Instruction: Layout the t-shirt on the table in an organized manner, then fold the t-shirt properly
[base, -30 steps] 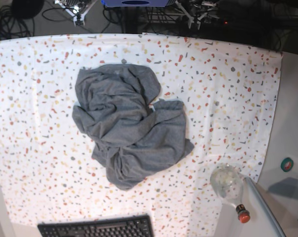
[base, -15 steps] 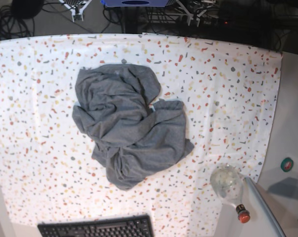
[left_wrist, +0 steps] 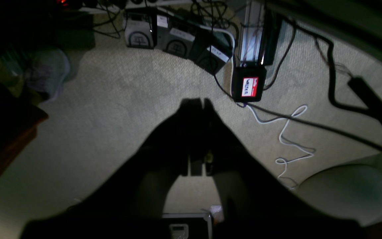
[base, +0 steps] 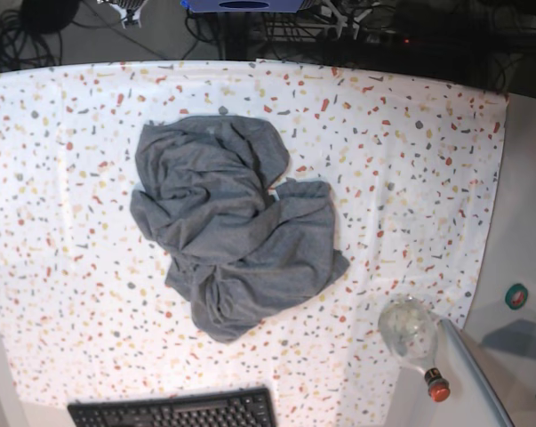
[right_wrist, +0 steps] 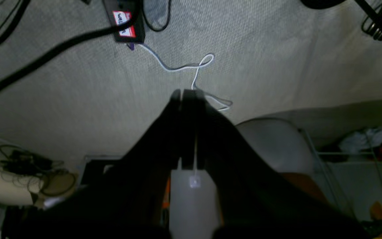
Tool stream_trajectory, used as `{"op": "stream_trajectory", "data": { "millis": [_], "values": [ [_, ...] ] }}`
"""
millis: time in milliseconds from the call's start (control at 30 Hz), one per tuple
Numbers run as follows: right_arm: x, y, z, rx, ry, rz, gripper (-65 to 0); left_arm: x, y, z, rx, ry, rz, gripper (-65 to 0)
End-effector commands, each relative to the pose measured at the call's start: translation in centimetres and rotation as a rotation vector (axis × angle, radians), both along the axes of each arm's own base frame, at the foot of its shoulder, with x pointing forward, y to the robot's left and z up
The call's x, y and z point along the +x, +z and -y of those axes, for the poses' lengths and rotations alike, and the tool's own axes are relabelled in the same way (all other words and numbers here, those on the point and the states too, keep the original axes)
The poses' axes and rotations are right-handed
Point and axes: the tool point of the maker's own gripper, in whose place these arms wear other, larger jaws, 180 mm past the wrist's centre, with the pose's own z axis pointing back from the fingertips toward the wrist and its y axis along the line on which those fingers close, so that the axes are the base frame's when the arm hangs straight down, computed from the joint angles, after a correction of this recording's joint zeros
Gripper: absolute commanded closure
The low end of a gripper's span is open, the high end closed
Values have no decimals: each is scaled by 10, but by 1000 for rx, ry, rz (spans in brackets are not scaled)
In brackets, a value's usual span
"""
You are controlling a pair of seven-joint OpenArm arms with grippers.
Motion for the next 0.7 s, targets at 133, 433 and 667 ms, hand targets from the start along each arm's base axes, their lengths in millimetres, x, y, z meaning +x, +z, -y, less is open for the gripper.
{"op": "stream_trajectory", "data": {
  "millis": [133, 433, 667],
  "values": [
    [-10, 2, 2, -8, -2, -7, 0, -21, 5, -12, 14, -29, -6, 0],
    [-21, 37, 36, -89, -105, 175, 0, -43, 46, -58, 72, -156, 113, 0],
    [16, 89, 106, -252, -220, 329, 0, -23, 92, -86, 88, -132, 257, 0]
  ]
}}
